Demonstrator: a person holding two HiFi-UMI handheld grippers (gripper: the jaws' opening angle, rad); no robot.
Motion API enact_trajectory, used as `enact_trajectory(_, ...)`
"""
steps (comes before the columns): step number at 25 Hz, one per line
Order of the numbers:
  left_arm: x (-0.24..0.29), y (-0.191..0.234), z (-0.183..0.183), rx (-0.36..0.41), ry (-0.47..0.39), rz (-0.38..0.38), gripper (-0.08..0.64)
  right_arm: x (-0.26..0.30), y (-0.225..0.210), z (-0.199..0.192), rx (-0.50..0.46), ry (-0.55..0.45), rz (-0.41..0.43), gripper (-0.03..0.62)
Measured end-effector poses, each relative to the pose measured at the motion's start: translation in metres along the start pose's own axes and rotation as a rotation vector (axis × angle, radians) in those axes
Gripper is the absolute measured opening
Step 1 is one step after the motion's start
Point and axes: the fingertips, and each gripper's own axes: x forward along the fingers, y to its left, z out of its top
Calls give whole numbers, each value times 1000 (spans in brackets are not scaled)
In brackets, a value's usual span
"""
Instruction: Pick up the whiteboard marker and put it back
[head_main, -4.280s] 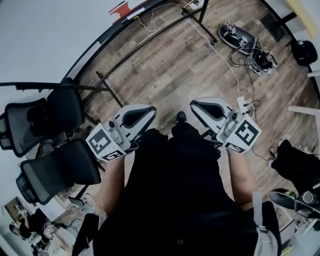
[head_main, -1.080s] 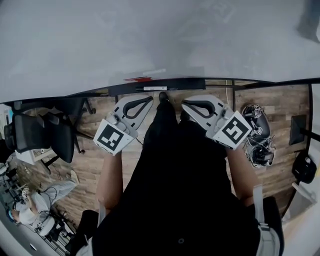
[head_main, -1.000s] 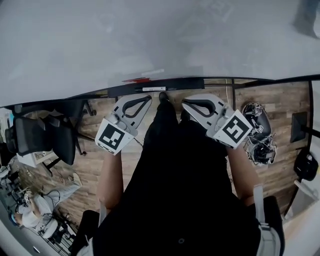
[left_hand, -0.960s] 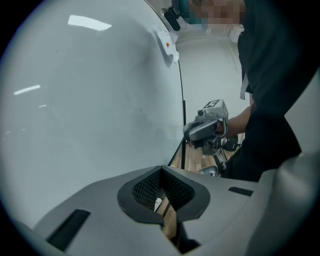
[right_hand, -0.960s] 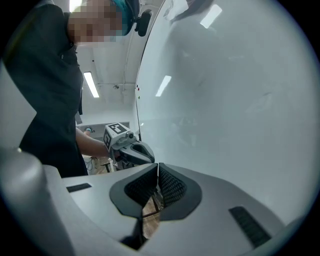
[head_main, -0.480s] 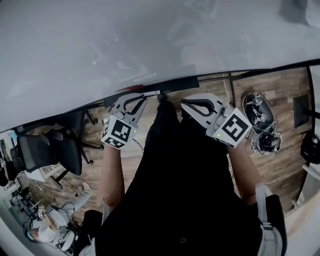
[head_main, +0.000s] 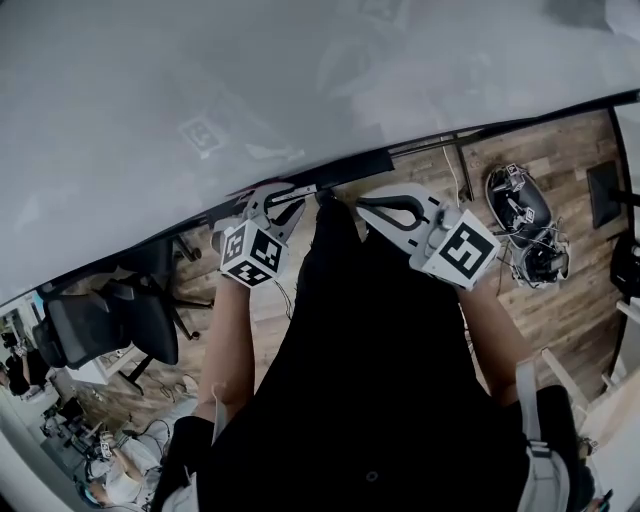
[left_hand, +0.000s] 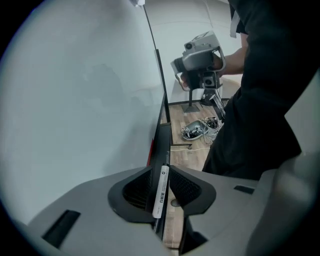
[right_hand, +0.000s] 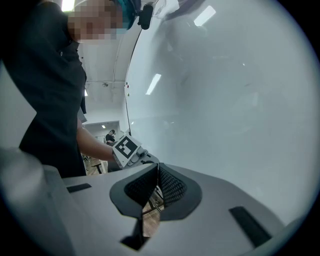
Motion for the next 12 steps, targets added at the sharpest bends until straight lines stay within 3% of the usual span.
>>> enact_trajectory(5, 21, -6, -17, 27, 89, -46, 123, -4, -4, -6, 9, 15, -23, 20)
enact_trajectory(12, 31, -7, -25, 51, 135, -41, 121, -1, 3, -11, 15, 37, -22, 20)
